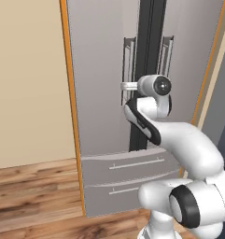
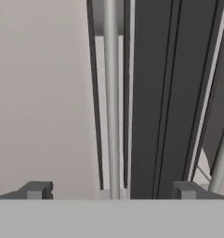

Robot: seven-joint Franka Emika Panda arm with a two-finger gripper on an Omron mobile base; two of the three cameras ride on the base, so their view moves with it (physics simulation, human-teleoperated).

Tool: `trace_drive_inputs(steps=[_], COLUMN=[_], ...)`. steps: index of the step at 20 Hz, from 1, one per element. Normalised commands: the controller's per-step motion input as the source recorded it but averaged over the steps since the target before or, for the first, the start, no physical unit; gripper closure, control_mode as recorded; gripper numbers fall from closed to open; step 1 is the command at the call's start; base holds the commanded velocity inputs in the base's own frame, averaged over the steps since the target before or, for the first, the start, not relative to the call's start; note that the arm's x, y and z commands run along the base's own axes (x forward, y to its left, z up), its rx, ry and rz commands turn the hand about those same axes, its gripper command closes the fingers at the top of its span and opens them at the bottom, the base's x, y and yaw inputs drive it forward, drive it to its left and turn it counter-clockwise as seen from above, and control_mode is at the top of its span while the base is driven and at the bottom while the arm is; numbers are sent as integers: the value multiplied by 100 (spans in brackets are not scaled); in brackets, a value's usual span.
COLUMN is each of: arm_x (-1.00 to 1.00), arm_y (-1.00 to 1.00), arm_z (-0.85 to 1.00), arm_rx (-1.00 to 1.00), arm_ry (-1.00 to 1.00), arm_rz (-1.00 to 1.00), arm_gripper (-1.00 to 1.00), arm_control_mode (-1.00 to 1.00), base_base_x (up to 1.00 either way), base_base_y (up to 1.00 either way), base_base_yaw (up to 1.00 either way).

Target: Take the lemon wedge from the fridge and place it on the plate with fish on the dining counter.

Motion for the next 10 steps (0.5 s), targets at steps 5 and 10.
trace_drive_inputs(steps=[5, 10], arm_x=[100, 79], arm_y=[0, 0], arm_z=[0, -2], arm_rx=[0, 0], arm_ry=[0, 0], arm_rz=[-1, 0], arm_gripper=[-100, -100], arm_control_mode=[-100, -100], base_base_x=[0, 0], base_base_y=[0, 0], base_base_yaw=[0, 0])
